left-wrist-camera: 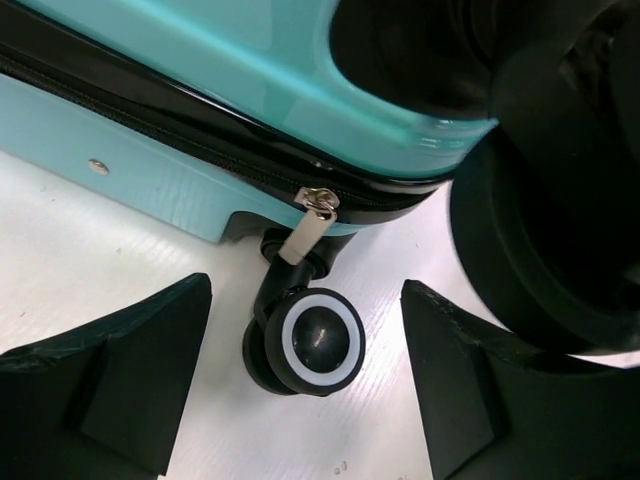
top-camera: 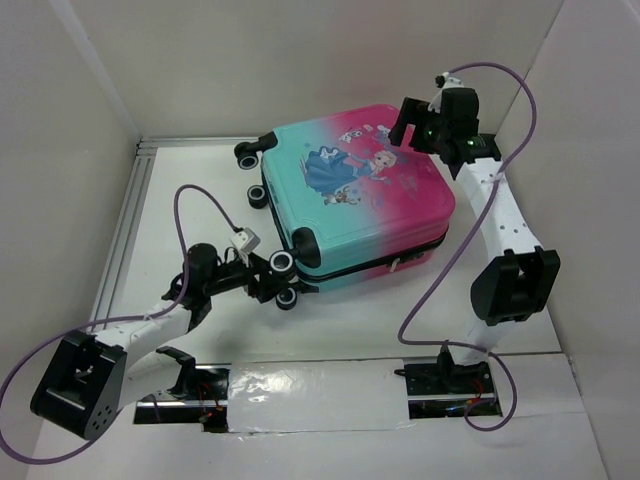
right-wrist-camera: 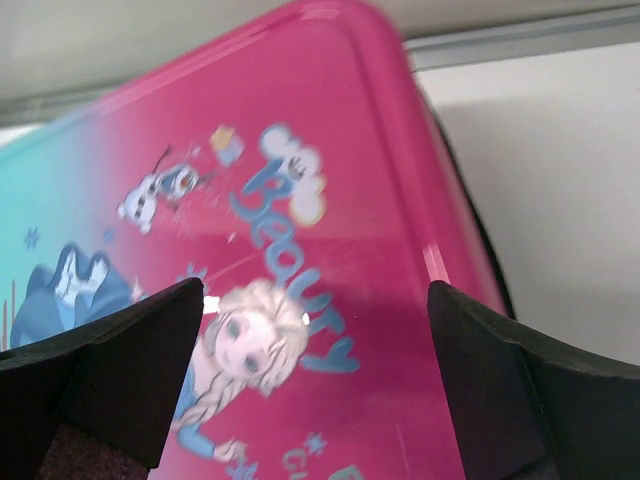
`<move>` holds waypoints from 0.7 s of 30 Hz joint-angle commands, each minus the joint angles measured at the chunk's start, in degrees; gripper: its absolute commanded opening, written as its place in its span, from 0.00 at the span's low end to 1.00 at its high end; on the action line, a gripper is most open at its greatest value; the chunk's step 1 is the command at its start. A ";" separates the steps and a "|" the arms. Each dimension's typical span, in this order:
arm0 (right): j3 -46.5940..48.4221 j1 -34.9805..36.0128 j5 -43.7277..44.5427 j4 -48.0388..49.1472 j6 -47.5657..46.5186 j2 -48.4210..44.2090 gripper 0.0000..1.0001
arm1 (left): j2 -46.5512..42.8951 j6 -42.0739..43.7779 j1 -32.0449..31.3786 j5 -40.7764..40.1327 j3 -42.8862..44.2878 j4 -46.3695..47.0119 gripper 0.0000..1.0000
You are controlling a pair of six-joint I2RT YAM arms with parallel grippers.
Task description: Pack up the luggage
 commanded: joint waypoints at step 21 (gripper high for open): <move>-15.83 9.44 -8.92 2.74 -11.69 -18.74 0.95 | -0.22 -1.53 -17.27 -37.43 -1.72 16.66 0.83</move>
